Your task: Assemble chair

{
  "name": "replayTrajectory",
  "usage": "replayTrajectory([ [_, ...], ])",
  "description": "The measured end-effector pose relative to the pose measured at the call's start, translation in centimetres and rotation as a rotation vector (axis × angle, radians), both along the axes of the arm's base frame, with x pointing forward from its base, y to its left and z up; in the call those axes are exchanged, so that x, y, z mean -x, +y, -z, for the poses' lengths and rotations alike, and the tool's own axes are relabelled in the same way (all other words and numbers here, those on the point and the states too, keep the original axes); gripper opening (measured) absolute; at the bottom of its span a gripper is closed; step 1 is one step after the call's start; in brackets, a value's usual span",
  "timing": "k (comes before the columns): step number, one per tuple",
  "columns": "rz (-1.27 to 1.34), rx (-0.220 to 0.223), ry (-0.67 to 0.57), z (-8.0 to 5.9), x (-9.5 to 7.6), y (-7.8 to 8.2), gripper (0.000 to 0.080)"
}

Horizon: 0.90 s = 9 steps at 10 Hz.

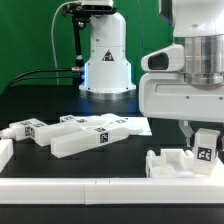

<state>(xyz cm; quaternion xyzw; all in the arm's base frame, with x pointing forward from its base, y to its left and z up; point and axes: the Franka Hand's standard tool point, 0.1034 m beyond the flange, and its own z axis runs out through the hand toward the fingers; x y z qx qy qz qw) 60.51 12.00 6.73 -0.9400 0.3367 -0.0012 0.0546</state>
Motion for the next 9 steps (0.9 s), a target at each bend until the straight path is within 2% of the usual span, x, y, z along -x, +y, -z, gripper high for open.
replayTrajectory([
  [2, 0.325, -0.017, 0.033, -0.01, -0.03, -0.18, 0.0284],
  [4, 0.737, -0.087, 0.079, -0.14, -0.29, -0.07, 0.0284],
  [5, 0.817, -0.099, 0.08, -0.24, -0.52, -0.16, 0.0284],
  [8, 0.755, -0.093, 0.074, -0.09, -0.42, -0.16, 0.0284],
  [9, 0.573, -0.075, 0.053, -0.13, -0.44, -0.26, 0.0394],
])
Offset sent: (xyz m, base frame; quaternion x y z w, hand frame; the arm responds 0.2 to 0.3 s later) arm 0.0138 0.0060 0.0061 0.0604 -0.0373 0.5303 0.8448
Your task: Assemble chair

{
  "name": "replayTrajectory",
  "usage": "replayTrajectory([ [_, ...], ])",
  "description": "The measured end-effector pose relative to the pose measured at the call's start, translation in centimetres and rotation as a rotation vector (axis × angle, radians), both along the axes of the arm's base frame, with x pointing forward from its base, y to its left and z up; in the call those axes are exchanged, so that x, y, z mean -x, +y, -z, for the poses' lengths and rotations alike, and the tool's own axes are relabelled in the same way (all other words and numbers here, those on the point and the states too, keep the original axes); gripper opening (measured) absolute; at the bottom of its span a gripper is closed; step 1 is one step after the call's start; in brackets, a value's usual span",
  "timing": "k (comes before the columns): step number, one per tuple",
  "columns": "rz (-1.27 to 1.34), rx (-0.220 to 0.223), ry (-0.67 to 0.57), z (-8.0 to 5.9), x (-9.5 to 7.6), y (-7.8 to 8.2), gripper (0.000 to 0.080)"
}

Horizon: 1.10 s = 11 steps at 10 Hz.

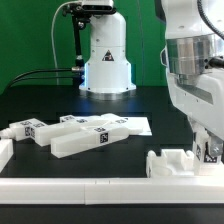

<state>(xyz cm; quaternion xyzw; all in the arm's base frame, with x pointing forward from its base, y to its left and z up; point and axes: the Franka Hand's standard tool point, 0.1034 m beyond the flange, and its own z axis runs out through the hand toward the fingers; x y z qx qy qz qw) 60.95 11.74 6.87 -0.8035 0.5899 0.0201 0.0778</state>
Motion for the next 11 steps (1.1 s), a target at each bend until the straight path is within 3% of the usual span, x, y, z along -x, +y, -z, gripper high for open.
replayTrajectory([
  [1, -0.188, 0.016, -0.001, -0.2, 0.1, 0.2, 0.0533],
  [2, -0.331, 0.027, 0.0, -0.6, 0.0, 0.5, 0.0612],
  [3, -0.406, 0.035, -0.02, -0.6, -0.1, 0.5, 0.0642],
  [6, -0.659, 0.057, -0.065, -0.5, -0.3, 0.2, 0.0648],
  [8, -1.114, 0.125, -0.151, 0.3, -0.1, 0.1, 0.0649],
  [11, -1.07, 0.124, -0.148, 0.6, -0.1, 0.0, 0.062],
])
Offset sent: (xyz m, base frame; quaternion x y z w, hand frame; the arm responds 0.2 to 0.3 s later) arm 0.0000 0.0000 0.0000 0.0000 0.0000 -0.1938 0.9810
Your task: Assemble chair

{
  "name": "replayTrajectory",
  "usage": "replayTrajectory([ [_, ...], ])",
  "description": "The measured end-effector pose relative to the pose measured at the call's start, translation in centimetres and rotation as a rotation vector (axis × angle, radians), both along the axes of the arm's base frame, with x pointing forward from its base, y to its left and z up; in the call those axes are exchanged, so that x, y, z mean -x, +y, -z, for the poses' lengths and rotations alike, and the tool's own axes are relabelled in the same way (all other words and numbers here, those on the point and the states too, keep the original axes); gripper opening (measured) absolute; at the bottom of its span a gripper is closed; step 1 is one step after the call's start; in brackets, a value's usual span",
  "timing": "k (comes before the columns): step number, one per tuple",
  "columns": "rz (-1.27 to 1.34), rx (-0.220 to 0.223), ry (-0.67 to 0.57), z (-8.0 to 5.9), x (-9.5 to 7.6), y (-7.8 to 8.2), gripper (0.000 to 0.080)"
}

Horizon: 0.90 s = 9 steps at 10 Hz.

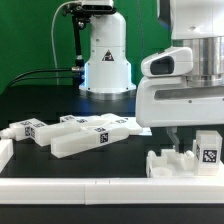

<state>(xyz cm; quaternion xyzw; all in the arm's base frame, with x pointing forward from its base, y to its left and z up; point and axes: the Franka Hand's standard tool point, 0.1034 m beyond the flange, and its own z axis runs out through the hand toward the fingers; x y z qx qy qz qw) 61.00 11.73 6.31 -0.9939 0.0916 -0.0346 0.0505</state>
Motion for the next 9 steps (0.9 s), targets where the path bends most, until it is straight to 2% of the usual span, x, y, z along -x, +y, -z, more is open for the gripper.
replayTrajectory([
  [1, 0.048, -0.005, 0.005, 0.0, 0.0, 0.01, 0.0441],
  [2, 0.124, -0.01, 0.012, 0.0, 0.0, 0.02, 0.0441],
  [3, 0.242, -0.019, 0.019, 0.0, -0.03, 0.15, 0.0279],
  [6, 0.701, -0.044, 0.052, -0.05, 0.02, 0.19, 0.0282],
  [8, 1.112, -0.128, 0.115, -0.24, -0.29, -0.21, 0.0282],
  [9, 1.288, -0.15, 0.139, -0.18, -0.25, -0.26, 0.0282],
])
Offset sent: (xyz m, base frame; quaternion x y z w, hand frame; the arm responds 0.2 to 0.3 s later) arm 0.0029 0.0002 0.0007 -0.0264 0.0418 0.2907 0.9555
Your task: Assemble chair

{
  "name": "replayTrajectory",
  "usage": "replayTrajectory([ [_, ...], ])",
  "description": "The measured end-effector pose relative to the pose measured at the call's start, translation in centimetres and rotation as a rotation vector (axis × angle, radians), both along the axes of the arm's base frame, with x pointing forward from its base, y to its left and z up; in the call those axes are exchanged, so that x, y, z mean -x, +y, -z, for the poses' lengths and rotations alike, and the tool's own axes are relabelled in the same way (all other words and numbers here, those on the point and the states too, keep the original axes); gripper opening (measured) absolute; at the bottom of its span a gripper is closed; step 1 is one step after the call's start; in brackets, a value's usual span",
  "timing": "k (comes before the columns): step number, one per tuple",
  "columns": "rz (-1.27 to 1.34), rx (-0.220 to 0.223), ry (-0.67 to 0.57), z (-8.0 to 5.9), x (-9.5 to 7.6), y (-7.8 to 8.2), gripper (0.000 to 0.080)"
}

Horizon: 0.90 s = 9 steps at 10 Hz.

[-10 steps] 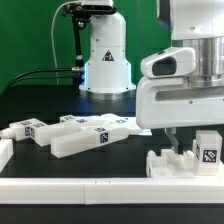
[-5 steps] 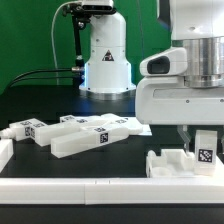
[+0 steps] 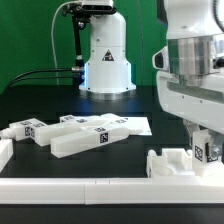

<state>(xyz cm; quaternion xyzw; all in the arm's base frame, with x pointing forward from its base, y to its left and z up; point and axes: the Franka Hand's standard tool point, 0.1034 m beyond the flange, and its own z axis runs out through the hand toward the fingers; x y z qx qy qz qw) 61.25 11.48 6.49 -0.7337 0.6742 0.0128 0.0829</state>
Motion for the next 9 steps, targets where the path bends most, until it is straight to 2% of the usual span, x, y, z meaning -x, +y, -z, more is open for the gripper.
replayTrajectory([
  [2, 0.133, -0.014, 0.02, 0.08, 0.07, -0.04, 0.0282],
  [3, 0.158, -0.017, 0.024, 0.11, 0.07, -0.02, 0.0322],
  [4, 0.089, -0.009, 0.016, 0.12, 0.1, -0.03, 0.0322],
  [5, -0.071, 0.003, 0.017, 0.19, 0.39, 0.12, 0.0514],
  [6, -0.246, 0.009, 0.003, -0.01, 0.35, 0.09, 0.0514],
  [7, -0.385, 0.011, -0.016, -0.32, 0.39, 0.43, 0.062],
  [9, -0.535, 0.023, -0.04, -0.3, 0.4, 0.46, 0.0641],
])
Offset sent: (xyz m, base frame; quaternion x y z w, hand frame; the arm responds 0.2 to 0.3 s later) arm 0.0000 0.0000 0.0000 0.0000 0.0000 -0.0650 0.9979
